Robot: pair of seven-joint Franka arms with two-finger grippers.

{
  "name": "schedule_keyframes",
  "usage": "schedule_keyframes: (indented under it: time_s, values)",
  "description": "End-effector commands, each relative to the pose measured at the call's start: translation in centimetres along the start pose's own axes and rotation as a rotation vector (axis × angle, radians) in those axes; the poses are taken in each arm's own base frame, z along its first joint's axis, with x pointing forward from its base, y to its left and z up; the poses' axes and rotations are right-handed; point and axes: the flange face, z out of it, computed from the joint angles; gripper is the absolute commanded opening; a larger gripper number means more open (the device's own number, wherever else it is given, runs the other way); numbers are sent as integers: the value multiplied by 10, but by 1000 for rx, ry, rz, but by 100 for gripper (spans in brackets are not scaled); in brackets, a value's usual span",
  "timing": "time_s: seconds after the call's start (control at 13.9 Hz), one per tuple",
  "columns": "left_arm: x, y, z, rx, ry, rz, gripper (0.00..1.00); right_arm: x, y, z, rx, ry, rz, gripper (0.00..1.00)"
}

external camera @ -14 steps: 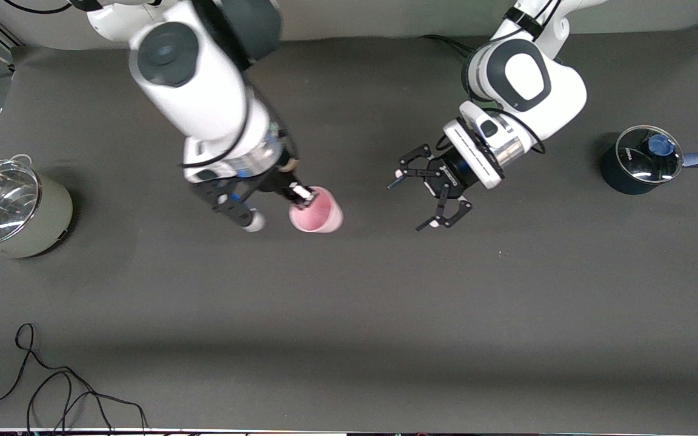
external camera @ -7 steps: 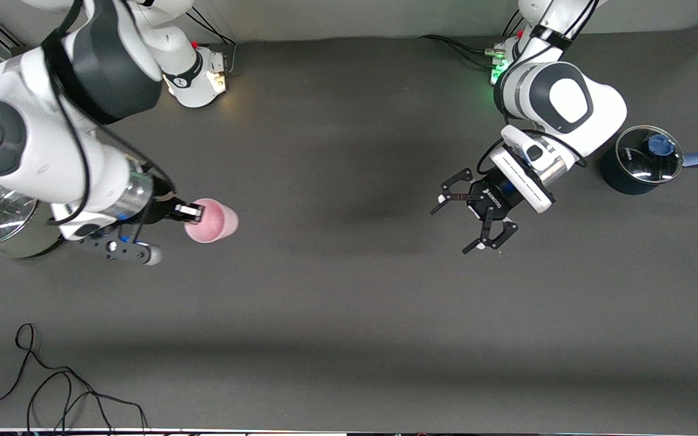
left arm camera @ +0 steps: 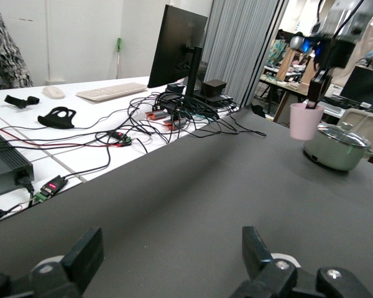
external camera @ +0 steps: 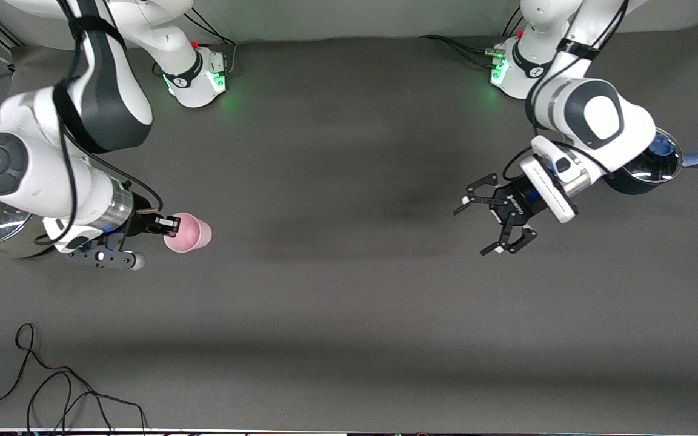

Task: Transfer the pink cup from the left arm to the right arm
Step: 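Carry the cup with the right gripper while the left gripper withdraws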

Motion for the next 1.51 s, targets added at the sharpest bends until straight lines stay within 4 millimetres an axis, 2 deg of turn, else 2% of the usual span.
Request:
schedule_keyframes:
  time_s: [0.0,0.29,0.43,0.57,0.79,0.93,1.0,1.08,1.22,1.29,1.36,1.43]
  values:
    - [-12,-14,-26,-72,-28,-21,99,-24,33,43,7,59,-36,0]
    - [-25,-41,-79,-228,-212,-151,100,-33,59,114,7,155,-26,0]
    - [-22,-52,-108,-266,-337,-202,100,-37,65,141,-1,184,-35,0]
    - [-5,-60,-135,-261,-547,-261,100,-34,68,162,-14,191,-32,0]
    - [42,-64,-159,-153,-816,-380,100,-26,78,185,-32,219,-22,0]
    - [67,-60,-164,-61,-913,-431,100,-25,80,191,-38,222,-29,0]
    - [76,-56,-163,0,-969,-462,100,-22,86,193,-43,230,-51,0]
    - [84,-51,-160,60,-1040,-474,100,-18,101,197,-49,234,-36,0]
    - [102,-43,-156,159,-1139,-453,100,-17,106,202,-55,230,-49,0]
    - [105,-42,-159,191,-1162,-468,100,-17,106,202,-56,230,-57,14]
    - [116,-37,-162,264,-1176,-479,100,-17,106,201,-56,231,-57,46]
    - [125,-29,-163,328,-1211,-467,100,-17,106,200,-55,231,-54,61]
